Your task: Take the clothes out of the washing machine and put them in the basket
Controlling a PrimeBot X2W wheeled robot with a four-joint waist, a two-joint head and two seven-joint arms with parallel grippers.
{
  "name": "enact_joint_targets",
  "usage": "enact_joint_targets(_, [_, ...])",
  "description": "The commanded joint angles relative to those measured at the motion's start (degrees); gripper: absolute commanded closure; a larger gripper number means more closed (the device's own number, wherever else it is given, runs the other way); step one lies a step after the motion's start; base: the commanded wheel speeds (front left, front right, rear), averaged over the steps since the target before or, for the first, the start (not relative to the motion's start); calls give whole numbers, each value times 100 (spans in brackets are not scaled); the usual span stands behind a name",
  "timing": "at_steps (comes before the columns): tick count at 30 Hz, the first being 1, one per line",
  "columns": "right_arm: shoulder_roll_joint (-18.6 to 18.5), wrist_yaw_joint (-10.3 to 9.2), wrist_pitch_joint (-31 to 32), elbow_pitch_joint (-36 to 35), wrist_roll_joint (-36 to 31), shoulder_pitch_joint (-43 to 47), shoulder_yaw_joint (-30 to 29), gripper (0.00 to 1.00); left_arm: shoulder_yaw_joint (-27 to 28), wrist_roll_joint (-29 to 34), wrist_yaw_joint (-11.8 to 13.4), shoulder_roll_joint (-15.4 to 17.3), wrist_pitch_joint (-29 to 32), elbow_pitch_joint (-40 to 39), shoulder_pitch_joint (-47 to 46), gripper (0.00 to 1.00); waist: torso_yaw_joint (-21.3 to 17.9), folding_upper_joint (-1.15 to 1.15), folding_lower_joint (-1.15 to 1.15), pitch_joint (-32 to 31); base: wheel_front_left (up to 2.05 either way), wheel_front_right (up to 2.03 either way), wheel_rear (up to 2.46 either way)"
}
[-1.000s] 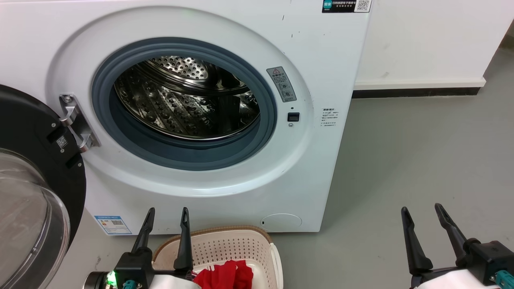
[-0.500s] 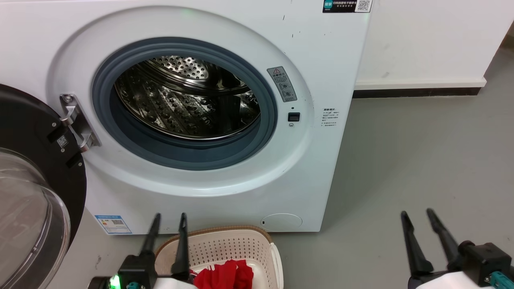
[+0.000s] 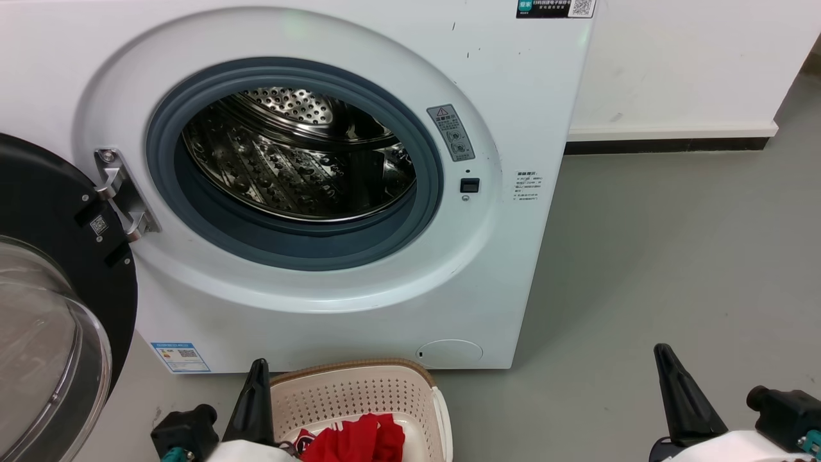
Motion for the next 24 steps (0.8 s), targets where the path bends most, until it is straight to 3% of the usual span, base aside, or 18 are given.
enact_joint_targets(1, [-53,0,18,-8,318,-198,-1,100,59,-286,-52,17,50,-48,-211,100,0,0,0,3,0,0,0])
enact_joint_targets(24, [-137,-1,136,497,2455,-606,-45,100,359,-2343,-356,23,508,166,-502,100,-5,0,0,50,0,0,0])
